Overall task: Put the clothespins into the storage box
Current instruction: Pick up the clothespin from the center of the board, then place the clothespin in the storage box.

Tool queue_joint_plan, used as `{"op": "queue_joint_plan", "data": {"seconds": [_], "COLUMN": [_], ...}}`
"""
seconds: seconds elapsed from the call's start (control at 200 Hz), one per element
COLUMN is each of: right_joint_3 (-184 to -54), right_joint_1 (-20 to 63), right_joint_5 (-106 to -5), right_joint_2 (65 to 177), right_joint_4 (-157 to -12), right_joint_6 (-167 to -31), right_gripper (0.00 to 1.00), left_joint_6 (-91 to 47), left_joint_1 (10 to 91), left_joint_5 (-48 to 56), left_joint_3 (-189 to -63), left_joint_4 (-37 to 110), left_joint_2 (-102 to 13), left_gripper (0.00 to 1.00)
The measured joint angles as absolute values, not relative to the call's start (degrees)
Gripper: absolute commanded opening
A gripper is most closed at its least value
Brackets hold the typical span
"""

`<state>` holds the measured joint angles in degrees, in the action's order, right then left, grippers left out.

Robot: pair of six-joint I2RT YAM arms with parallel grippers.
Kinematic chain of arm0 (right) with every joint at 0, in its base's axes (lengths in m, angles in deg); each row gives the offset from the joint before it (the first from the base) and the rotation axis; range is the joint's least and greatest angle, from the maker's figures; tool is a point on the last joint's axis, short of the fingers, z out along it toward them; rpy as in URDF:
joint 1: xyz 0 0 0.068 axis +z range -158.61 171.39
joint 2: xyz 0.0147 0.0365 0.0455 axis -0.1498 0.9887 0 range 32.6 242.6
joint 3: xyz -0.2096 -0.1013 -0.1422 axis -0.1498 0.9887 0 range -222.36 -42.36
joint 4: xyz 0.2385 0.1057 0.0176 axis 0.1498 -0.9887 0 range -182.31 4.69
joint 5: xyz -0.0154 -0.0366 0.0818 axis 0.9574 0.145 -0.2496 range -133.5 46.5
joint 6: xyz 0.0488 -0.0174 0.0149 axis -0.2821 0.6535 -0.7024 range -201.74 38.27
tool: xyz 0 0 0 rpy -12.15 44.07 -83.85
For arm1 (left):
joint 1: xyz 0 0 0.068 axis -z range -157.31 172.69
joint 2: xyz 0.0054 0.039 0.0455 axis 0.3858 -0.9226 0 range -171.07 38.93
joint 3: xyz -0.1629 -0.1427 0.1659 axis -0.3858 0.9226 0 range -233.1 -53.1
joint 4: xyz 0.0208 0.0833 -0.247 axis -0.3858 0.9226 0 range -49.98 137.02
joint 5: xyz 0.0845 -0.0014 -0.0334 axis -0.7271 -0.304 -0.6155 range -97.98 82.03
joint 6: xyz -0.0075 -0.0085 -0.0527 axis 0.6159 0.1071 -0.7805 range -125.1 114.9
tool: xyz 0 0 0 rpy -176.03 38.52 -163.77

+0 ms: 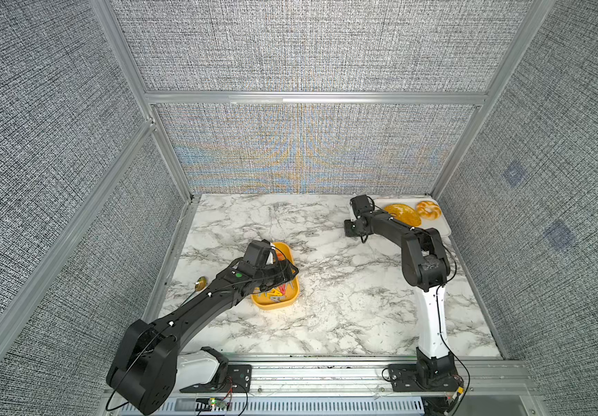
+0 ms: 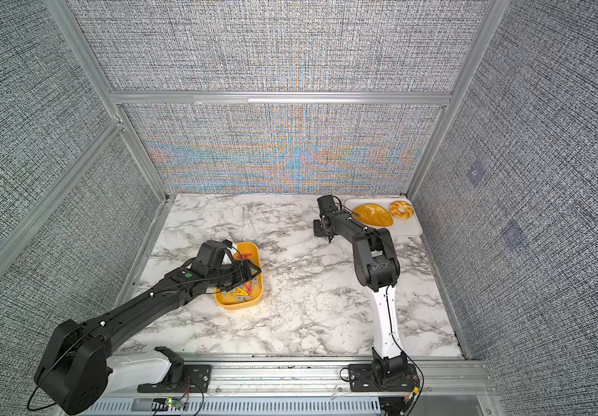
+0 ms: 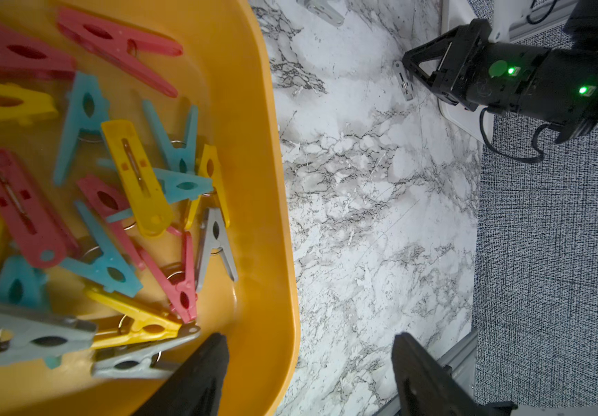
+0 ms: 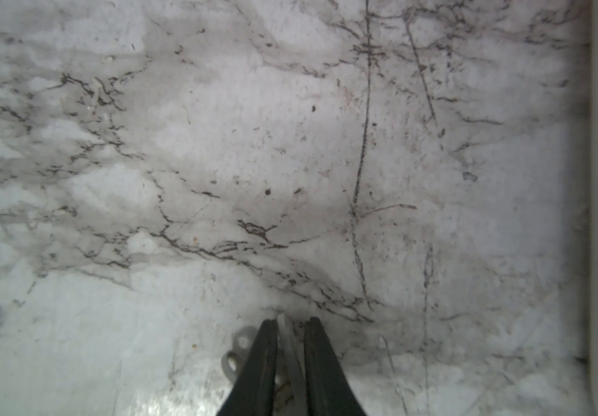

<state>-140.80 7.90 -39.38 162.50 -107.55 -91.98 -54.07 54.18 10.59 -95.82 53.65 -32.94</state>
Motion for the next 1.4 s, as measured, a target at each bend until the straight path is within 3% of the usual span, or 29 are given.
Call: {"op": "queue_joint_plan", "data": {"seconds": [0.22, 0.596, 0.801, 1.031, 1.246, 1.401], "right_joint_3": [-137.32, -125.93, -124.16, -130.06, -139.29, -142.19], "right_joint_1": [7.9, 12.64, 22.46, 32.66, 37.49, 37.8], "right_joint_5": [-39.99, -43.8, -48.39, -52.26, -54.38, -55.1], "right_joint_2": [160.8, 147.93, 140.19, 140.95, 146.99, 148.08], "right_joint_4": [-106.0, -103.11, -100.38, -99.94, -100.58, -101.67], "right_joint_6": [-92.57, -96.28, -99.38, -102.6, -103.58, -103.62], "right_gripper": [0.05, 0.03, 0.04, 0.11, 0.27, 0.29], "left_joint_6": [-54.24, -54.51, -53.48, -52.91, -52.71, -52.74], "left_joint_1": [54.59, 54.79, 50.7, 44.14, 42.7, 42.46], "left_joint_5": [10.61, 8.84, 5.04, 4.43, 4.45, 4.58], "left_joint_3": [-95.58, -95.36, -95.8, -95.8, -94.27, -92.76], "left_joint_4": [53.43, 55.88, 60.32, 64.66, 66.3, 67.66], "left_joint_2": [-32.48, -26.39, -21.8, -17.38, -13.88, -12.33], "left_gripper": [0.77, 0.78, 0.79, 0.8, 0.81, 0.82]}}
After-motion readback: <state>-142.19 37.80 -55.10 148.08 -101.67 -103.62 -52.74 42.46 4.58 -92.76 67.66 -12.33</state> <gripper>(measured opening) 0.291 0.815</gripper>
